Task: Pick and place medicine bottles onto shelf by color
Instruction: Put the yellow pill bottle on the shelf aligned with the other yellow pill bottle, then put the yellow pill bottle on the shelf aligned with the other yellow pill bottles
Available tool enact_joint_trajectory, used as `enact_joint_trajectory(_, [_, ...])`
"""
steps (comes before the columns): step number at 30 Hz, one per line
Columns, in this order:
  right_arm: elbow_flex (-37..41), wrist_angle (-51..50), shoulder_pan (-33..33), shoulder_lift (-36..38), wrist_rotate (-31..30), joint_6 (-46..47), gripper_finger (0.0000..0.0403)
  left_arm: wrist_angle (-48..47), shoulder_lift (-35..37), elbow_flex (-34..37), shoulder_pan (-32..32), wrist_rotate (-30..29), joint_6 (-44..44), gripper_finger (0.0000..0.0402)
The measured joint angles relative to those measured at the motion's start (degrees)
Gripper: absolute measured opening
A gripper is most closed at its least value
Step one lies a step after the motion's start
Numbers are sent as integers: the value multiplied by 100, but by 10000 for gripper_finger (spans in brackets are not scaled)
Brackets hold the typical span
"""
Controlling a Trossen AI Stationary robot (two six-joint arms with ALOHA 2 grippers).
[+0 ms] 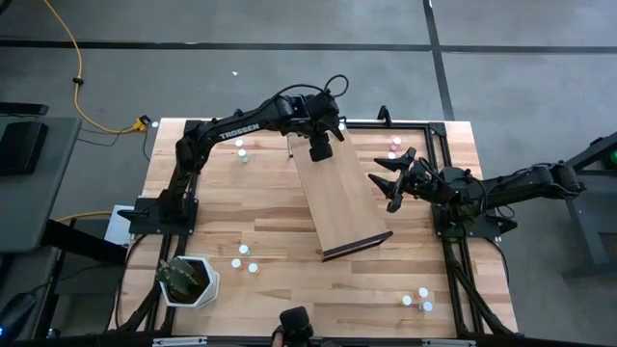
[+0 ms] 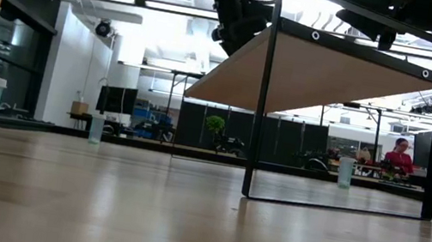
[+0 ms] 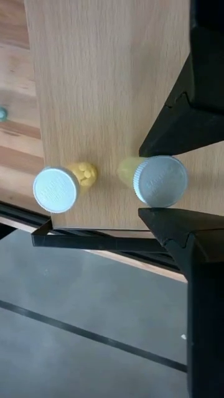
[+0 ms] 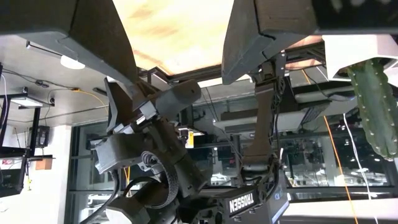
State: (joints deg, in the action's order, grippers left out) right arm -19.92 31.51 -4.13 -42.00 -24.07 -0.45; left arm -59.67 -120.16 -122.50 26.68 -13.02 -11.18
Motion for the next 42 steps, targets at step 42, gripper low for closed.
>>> enact_joint_trajectory(42, [0,0,0,0,-1,-1,229,-960,27,-765,-199,-304,135,143])
